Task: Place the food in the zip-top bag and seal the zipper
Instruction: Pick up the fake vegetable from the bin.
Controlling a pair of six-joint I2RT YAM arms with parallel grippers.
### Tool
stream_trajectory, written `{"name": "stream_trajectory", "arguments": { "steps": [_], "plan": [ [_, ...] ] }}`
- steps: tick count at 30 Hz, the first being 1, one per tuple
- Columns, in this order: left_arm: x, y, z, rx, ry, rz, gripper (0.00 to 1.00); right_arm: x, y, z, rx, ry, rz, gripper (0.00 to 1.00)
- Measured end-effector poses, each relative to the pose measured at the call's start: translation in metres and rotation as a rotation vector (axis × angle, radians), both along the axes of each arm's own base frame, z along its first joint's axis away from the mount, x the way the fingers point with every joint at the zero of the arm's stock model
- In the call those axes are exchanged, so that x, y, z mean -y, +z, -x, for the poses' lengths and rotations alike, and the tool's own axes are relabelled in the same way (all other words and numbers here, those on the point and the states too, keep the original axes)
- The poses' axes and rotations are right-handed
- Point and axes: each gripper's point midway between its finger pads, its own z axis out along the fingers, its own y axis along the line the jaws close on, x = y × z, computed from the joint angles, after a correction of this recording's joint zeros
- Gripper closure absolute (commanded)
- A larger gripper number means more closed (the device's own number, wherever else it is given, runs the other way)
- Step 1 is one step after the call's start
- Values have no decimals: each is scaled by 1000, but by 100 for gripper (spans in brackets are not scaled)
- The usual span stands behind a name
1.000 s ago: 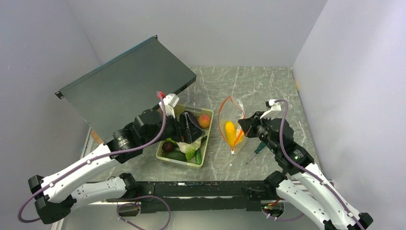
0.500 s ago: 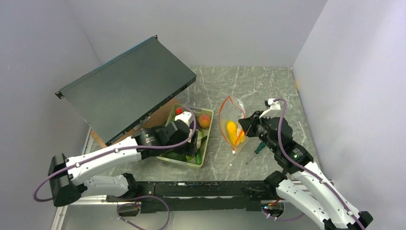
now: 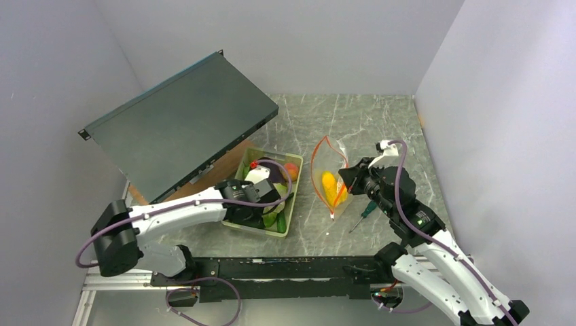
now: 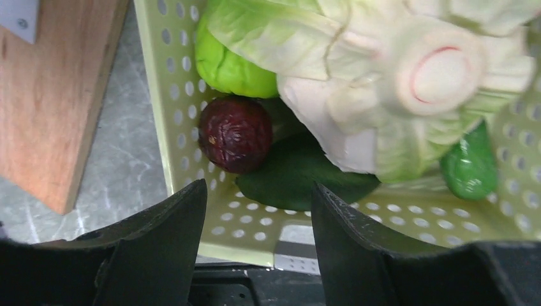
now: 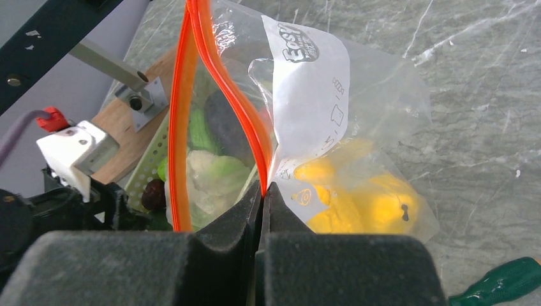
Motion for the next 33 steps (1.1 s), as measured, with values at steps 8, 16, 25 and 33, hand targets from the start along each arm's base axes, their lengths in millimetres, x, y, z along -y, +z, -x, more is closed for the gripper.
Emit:
{"name": "stream_trajectory", "arguments": {
  "steps": [8,16,25,33],
  "plan": [
    [-9,-11,-15,27,23,-162,37,1,0,1,0,0,0,100],
    [-6,-10,-23,59,28,-176,41,2,-1,2,-6,0,3,100],
    [-12,-27,-26,50,39,-225,43,2,-1,2,-5,0,3,100],
    [-18,-42,-30,46,46,-306,49,2,-1,2,-6,0,3,100]
  ]
}}
